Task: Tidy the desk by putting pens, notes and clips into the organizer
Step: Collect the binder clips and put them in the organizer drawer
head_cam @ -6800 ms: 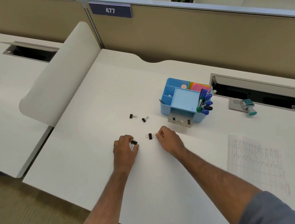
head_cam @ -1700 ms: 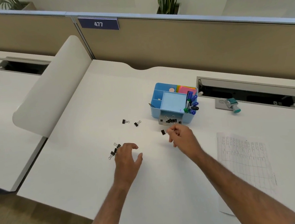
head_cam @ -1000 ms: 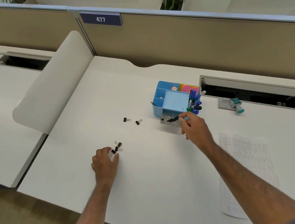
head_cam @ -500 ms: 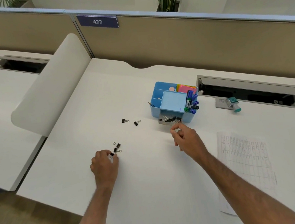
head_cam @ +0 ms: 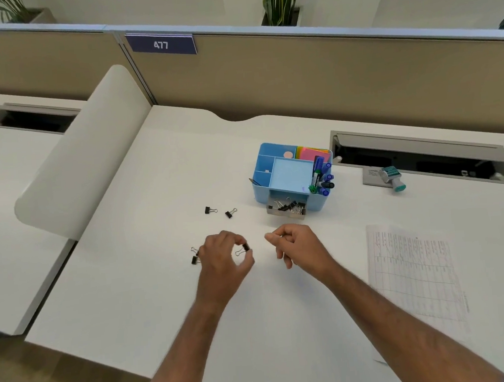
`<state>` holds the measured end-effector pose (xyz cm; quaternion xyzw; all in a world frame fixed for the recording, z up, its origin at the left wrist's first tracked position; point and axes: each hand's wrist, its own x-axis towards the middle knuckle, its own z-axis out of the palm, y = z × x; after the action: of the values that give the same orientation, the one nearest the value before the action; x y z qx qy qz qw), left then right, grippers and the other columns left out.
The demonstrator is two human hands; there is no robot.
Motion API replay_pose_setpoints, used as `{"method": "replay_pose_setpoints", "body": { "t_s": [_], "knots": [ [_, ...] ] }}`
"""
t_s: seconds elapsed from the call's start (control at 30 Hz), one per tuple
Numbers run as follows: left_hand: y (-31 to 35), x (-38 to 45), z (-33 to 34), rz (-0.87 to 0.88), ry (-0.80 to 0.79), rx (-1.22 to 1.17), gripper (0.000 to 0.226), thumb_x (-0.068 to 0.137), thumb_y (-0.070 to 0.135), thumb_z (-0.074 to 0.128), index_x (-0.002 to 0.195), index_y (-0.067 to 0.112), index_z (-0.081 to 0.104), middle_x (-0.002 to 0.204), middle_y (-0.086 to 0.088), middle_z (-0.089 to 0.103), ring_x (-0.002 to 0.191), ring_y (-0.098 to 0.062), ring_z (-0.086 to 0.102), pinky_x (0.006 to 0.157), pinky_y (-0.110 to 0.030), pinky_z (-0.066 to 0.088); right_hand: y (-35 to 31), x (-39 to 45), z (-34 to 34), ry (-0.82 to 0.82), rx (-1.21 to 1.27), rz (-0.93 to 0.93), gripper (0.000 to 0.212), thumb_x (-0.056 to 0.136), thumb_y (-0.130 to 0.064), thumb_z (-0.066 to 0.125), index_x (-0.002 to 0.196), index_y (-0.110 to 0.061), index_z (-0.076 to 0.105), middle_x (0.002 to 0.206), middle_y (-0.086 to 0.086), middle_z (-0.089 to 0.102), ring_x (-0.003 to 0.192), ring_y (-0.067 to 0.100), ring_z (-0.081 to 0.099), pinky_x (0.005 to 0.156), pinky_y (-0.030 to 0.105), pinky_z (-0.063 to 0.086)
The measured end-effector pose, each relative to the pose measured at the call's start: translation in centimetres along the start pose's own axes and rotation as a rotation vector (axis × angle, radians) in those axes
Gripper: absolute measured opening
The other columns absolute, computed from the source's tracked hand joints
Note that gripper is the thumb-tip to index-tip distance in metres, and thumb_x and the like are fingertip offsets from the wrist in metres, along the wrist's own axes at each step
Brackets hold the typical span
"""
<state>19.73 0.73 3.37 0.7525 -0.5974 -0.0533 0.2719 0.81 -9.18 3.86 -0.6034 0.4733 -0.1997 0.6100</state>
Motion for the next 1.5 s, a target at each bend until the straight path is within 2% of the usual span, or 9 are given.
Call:
{"method": "replay_pose_setpoints", "body": {
  "t_s": [0.13,0.4,0.6,0.83,0.93,1.1,1.23,1.37,1.5],
  "knots": [
    [1.7,0.8,0.7,0.080,-0.040,-0.021,0.018,0.084,0.034,0.070,0.098,0.028,0.061,0.099,0.018,0.059,0.102,-0.015,0.053,0.084,-0.035,0.040,-0.2,0.0,0.0,-0.098,-0.002,0.038,0.030,0.091,-0.051,0.074,0.093,-0.021,0.077,0.070,0.006,0.074,0.047,0.016,0.058,0.045,0.020,0.044],
    [2.8,1.6,1.4,0.199,-0.085,-0.061,0.018,0.084,0.031,0.071,0.099,0.026,0.062,0.099,0.017,0.059,0.099,-0.014,0.053,0.083,-0.035,0.042,0.0,-0.2,-1.0,-0.111,0.048,0.099,0.021,0.093,-0.041,0.075,0.089,-0.021,0.079,0.065,0.003,0.069,0.047,0.017,0.055,0.046,0.023,0.044],
    [2.1,1.2,2.0,0.195,-0.143,-0.132,0.041,0.091,0.039,0.069,0.124,0.024,0.051,0.123,0.012,0.053,0.111,-0.012,0.049,0.097,-0.026,0.040,-0.1,0.3,-1.8,-0.017,-0.020,0.088,0.020,0.097,-0.037,0.071,0.093,-0.017,0.075,0.063,0.004,0.070,0.044,0.017,0.054,0.045,0.026,0.047],
    [-2.2,0.6,1.7,-0.061,-0.032,-0.061,0.037,0.086,0.019,0.077,0.117,0.018,0.058,0.115,0.006,0.058,0.098,-0.020,0.054,0.090,-0.037,0.048,-1.3,2.0,-3.9,0.286,-0.194,-0.007,0.015,0.101,-0.036,0.066,0.097,-0.022,0.070,0.063,0.002,0.070,0.044,0.008,0.057,0.047,0.026,0.053],
    [-4.7,0.3,1.4,-0.265,-0.013,-0.024,0.036,0.082,0.016,0.079,0.114,0.015,0.061,0.113,0.002,0.062,0.099,-0.027,0.056,0.090,-0.042,0.047,-2.0,2.9,-4.5,0.362,-0.294,-0.028,0.015,0.101,-0.039,0.065,0.097,-0.025,0.068,0.069,-0.005,0.069,0.050,0.005,0.061,0.045,0.019,0.051],
    [-8.3,-0.3,0.7,-0.561,-0.044,0.039,0.033,0.085,0.022,0.076,0.114,0.014,0.063,0.112,-0.005,0.062,0.104,-0.035,0.056,0.091,-0.046,0.044,-2.3,4.2,-4.9,0.401,-0.348,0.027,0.021,0.103,-0.039,0.062,0.114,-0.022,0.067,0.084,-0.003,0.073,0.061,0.008,0.068,0.047,0.020,0.053],
    [-9.4,-1.1,0.6,-0.621,-0.063,0.055,0.030,0.086,0.027,0.075,0.111,0.017,0.062,0.109,-0.004,0.060,0.101,-0.034,0.057,0.090,-0.046,0.044,-1.7,3.7,-4.7,0.388,-0.315,0.019,0.019,0.104,-0.034,0.062,0.115,-0.020,0.068,0.074,-0.004,0.071,0.052,0.001,0.065,0.044,0.018,0.051],
    [-9.9,-1.8,1.0,-0.644,-0.095,0.065,0.028,0.088,0.024,0.074,0.112,0.015,0.065,0.110,-0.005,0.061,0.103,-0.035,0.057,0.093,-0.046,0.043,-1.1,2.7,-4.4,0.374,-0.304,0.006,0.015,0.105,-0.032,0.060,0.112,-0.021,0.067,0.079,-0.004,0.070,0.059,0.009,0.067,0.045,0.017,0.051],
    [-10.0,-2.6,1.4,-0.611,-0.083,0.044,0.019,0.090,0.018,0.072,0.107,0.014,0.065,0.101,-0.002,0.062,0.097,-0.034,0.059,0.090,-0.046,0.042,-0.5,1.8,-4.2,0.340,-0.298,0.019,0.013,0.105,-0.032,0.058,0.109,-0.022,0.066,0.071,-0.004,0.069,0.056,0.007,0.063,0.046,0.018,0.050]
  ]
}}
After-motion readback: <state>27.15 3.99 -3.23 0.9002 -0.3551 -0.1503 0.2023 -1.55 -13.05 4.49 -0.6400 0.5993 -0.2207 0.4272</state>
